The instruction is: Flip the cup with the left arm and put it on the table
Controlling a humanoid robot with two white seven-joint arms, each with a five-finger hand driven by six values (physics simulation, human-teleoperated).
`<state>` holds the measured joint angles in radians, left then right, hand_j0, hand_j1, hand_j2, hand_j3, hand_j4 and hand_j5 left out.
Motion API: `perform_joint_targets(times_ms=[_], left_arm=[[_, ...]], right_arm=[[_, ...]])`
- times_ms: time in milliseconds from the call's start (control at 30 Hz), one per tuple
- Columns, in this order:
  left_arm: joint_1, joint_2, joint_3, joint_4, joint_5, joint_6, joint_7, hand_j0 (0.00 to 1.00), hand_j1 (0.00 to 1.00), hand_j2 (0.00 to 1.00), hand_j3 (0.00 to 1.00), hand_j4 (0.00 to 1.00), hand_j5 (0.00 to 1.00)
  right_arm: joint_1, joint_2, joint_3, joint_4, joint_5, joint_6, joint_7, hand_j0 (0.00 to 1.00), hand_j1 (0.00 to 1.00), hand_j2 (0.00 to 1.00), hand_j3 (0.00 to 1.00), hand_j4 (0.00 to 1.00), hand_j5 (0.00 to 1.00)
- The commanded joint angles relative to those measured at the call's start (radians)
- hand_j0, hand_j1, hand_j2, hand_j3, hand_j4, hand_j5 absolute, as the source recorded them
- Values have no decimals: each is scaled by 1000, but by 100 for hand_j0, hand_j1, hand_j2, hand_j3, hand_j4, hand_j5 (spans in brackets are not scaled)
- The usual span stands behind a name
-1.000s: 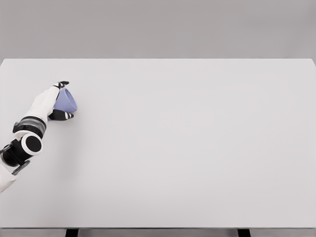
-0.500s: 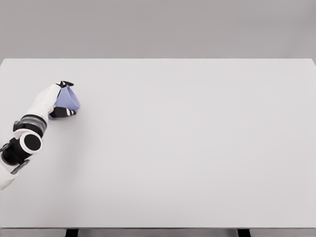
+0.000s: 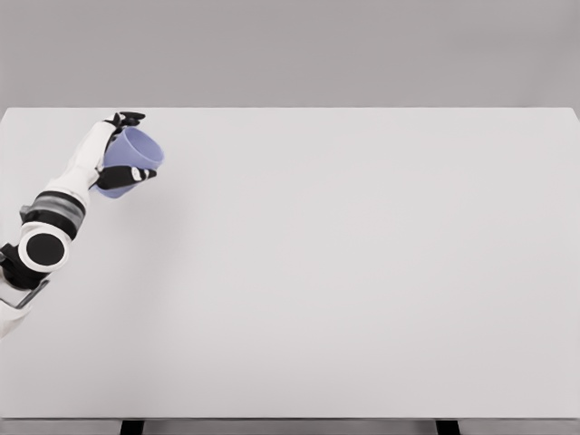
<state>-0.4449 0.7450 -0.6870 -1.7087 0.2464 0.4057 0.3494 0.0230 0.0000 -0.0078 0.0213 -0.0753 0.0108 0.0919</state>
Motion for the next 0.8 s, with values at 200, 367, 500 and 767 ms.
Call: perform_joint_targets(times_ms=[200,367,500,767], left_arm=[[5,-26,12,6,21,-108,0,80,80,80,80,80,80],[20,-29,29,8,31,-120,0,81,81,81,81,81,81],[32,-27,29,9,30,-120,-1,92,92,92,92,92,92],[34,-26,27,11,21,-122,-3,100,100,100,100,100,100]], right_arm=[[0,0,0,0,0,0,0,100,100,100,100,100,100],[2,0,0,0,0,0,0,100,100,100,100,100,100],[0,0,0,0,0,0,0,100,100,100,100,100,100],[0,0,0,0,0,0,0,100,100,100,100,100,100]])
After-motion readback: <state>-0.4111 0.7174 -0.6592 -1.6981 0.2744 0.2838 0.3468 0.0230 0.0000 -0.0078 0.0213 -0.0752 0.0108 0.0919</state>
